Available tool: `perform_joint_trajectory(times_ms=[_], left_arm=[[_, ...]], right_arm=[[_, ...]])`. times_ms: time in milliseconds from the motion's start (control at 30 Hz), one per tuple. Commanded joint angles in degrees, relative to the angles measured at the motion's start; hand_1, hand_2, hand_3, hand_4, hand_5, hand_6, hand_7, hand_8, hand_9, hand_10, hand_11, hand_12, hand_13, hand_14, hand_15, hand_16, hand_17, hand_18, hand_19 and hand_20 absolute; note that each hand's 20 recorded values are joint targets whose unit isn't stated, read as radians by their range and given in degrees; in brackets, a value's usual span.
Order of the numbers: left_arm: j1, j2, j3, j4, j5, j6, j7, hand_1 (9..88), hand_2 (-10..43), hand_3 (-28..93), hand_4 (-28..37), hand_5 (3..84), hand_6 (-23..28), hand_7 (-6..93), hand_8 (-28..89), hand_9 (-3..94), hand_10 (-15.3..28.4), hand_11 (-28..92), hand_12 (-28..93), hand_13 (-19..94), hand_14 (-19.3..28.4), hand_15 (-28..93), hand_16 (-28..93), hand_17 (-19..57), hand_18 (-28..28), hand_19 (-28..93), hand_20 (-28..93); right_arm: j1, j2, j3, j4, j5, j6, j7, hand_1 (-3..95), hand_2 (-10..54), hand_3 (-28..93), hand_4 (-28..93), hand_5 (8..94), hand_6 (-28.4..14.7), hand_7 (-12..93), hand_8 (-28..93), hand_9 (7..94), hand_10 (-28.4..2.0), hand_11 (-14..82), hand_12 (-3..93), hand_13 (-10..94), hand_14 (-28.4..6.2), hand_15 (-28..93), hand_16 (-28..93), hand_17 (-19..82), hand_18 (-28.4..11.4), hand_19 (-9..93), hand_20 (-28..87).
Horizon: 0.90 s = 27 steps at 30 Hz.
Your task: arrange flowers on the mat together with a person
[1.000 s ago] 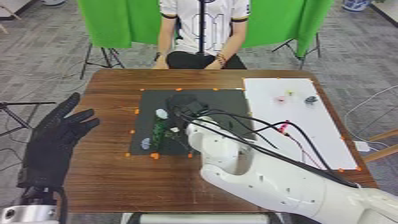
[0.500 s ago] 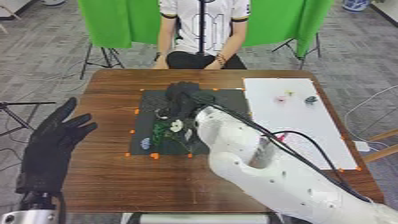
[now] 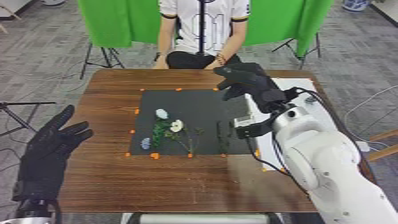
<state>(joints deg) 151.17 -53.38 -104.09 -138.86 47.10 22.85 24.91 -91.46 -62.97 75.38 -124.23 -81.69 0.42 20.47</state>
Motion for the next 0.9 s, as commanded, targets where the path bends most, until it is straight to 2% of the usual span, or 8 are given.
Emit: perform_joint_trajectory(times_ms=[33,100,167,233,267,333,767,900], left_arm=[[0.1,-2.01,-0.56,0.64,6.09,-3.94,-3.76,15.5,0.0,77,-28.3,29.8,3.5,14.0,-11,30.9,17.0,21,11,21,25.3,47,-8,-12.7,21.9,42,16],[-0.2,-2.13,-0.05,1.21,5.93,-4.15,-4.2,15.3,-0.4,77,-28.3,29.1,3.0,13.8,-11,29.9,16.6,19,11,21,25.0,45,-8,-12.8,21.8,41,16],[0.0,-2.29,0.65,1.57,4.77,-3.68,-3.77,15.2,-0.7,77,-28.3,28.4,2.5,13.7,-11,29.2,16.0,19,11,21,24.7,45,-8,-12.8,21.9,41,16],[0.1,-2.26,1.08,1.96,4.81,-2.93,-3.86,15.2,-0.6,76,-28.3,27.6,2.4,13.8,-11,28.3,15.8,18,11,20,24.6,44,-7,-13.0,21.9,41,16],[0.2,-1.67,1.59,2.02,3.98,-1.85,-2.92,15.1,-0.7,76,-28.3,27.4,2.3,14.1,-10,28.2,15.9,19,12,20,24.7,45,-7,-13.0,21.9,41,16],[0.7,-1.35,1.72,1.95,3.49,-1.69,-1.67,15.0,-0.9,77,-28.3,27.8,2.8,14.7,-10,29.1,16.9,20,12,21,25.0,46,-6,-12.7,22.0,42,16],[-0.1,-0.82,0.38,0.64,4.59,-2.68,-1.37,15.1,-1.0,77,-28.3,28.1,3.0,15.0,-11,29.9,17.0,21,12,21,25.2,47,-7,-12.2,22.3,43,17],[0.1,-1.04,0.71,0.87,3.54,-2.71,-0.84,15.1,-1.0,77,-28.3,28.2,3.0,15.2,-11,30.1,17.0,21,12,22,25.7,47,-6,-10.6,24.0,46,19]], right_arm=[[-16.4,-1.9,11.1,-0.6,13.2,0.1,-5.1,21.6,4.8,71,-24,50.0,-3.9,11,-10,53.1,-20.3,17.3,14.3,47,-20.4,51,8,16,-25.1,64,3],[-18.9,-2.4,13.0,-0.5,17.1,0.0,-6.5,21.4,4.8,71,-25,48.5,-3.8,11,-10,50.9,-20.3,15.6,14.5,44,-20.9,48,9,14,-25.6,60,7],[-20.9,-3.5,14.5,0.0,21.2,-0.8,-7.5,20.8,4.9,72,-25,46.9,-3.9,11,-10,48.8,-20.1,14.5,14.2,43,-20.8,46,8,13,-25.8,58,7],[-22.4,-3.9,14.8,0.1,21.4,0.5,-8.5,20.5,5.1,72,-25,46.0,-3.9,11,-10,47.6,-20.1,14.0,14.3,41,-21.1,45,9,12,-26.0,57,8],[-22.8,-4.0,15.0,0.1,21.6,0.8,-8.7,20.3,5.2,72,-25,45.8,-3.8,11,-10,47.3,-20.2,13.9,14.3,41,-21.2,45,9,11,-26.0,57,8],[-23.4,-4.3,15.4,0.1,21.7,0.6,-8.6,20.1,5.3,72,-26,45.5,-3.7,10,-10,46.8,-20.0,13.7,14.4,41,-21.2,45,9,11,-26.0,57,9],[-22.1,-3.2,15.5,0.7,21.7,0.5,-10.9,19.2,5.5,72,-26,44.8,-3.2,11,-10,46.2,-19.5,13.5,14.5,40,-21.3,45,10,10,-25.9,55,12],[-21.4,-2.8,15.7,1.0,21.4,0.4,-10.9,19.2,5.5,72,-26,44.8,-3.1,11,-10,46.4,-19.6,13.7,14.6,40,-21.1,45,10,10,-25.9,55,12]])
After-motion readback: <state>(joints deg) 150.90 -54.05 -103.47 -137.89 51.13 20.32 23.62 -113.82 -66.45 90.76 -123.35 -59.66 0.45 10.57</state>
